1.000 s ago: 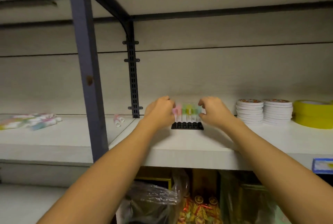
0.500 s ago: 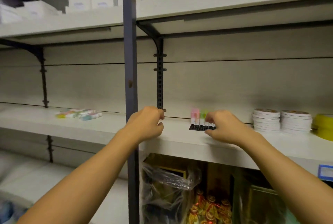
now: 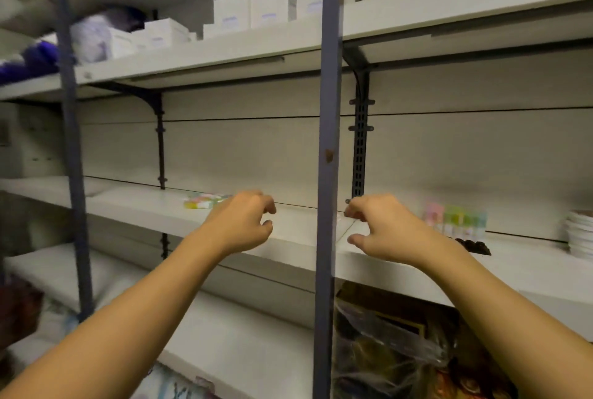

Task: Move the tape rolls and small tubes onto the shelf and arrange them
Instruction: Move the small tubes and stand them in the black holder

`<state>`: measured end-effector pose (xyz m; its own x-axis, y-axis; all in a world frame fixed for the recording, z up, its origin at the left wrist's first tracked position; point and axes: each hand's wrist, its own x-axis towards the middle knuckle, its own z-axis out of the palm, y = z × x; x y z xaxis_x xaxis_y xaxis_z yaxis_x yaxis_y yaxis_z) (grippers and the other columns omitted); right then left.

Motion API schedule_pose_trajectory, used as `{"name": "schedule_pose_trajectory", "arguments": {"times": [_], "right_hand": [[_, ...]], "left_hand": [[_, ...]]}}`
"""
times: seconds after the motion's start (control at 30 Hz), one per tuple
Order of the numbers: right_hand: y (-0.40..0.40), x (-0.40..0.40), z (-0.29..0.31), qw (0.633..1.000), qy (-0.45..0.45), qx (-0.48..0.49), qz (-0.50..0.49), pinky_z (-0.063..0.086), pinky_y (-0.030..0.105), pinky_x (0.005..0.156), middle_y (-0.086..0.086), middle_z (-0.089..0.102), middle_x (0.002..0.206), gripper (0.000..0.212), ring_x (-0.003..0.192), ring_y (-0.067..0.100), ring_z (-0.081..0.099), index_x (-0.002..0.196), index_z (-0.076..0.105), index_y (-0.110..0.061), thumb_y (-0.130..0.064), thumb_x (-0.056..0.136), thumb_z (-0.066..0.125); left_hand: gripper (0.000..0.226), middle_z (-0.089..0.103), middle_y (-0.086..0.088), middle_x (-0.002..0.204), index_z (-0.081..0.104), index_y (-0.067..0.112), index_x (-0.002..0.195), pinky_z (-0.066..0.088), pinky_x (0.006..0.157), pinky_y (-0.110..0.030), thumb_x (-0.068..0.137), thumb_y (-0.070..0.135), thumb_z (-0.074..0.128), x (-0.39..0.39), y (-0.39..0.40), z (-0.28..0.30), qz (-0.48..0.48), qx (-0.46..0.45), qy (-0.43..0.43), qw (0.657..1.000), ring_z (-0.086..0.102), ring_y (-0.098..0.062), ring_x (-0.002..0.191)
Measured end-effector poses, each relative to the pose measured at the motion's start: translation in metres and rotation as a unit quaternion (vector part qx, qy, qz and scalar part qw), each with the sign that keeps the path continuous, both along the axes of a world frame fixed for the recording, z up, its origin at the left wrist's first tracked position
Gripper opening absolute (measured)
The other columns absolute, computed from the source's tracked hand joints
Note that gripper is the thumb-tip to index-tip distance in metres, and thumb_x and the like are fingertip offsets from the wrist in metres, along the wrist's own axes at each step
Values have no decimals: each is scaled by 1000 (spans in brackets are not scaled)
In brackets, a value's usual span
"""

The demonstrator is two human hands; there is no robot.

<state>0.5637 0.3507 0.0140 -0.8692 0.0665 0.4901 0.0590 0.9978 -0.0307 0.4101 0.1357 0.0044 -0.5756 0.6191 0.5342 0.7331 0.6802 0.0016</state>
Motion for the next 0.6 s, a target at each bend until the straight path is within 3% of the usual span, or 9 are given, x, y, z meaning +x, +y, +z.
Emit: {"name": "schedule_pose_trajectory", "arguments": {"times": [0.07,0.27,0.43,0.6], "right_hand": [[-22,-15,-2,1000,-6,-8,23,53,27,91,-6,60,122,43,107,12,59,127,57,-24,-34,88,71],[-81,-89,-3,999,-21,2,43,54,32,92,-3,58,125,46,106,15,58,131,55,-22,-35,89,69],[-115,-152,-11,999,-37,11,20,52,34,90,0,58,124,45,105,18,57,128,56,-19,-34,87,66],[-140,-201,-24,998,-56,-4,-4,52,35,87,-1,58,120,43,105,19,56,124,58,-21,-37,85,64]], "left_hand": [[32,61,6,121,64,25,125,54,85,-37,94,32,56,-14,-21,1,9,-2,3,1000,59,-15,107],[31,62,7,119,64,25,124,50,79,-29,94,30,58,-73,-92,4,28,4,-6,1000,59,-11,101],[31,62,6,121,64,25,123,55,86,-39,92,30,59,-124,-145,-1,53,3,-22,998,60,-14,103],[34,61,1,122,63,24,126,56,88,-39,93,28,60,-174,-175,-11,56,-15,-46,997,60,-16,102]]}}
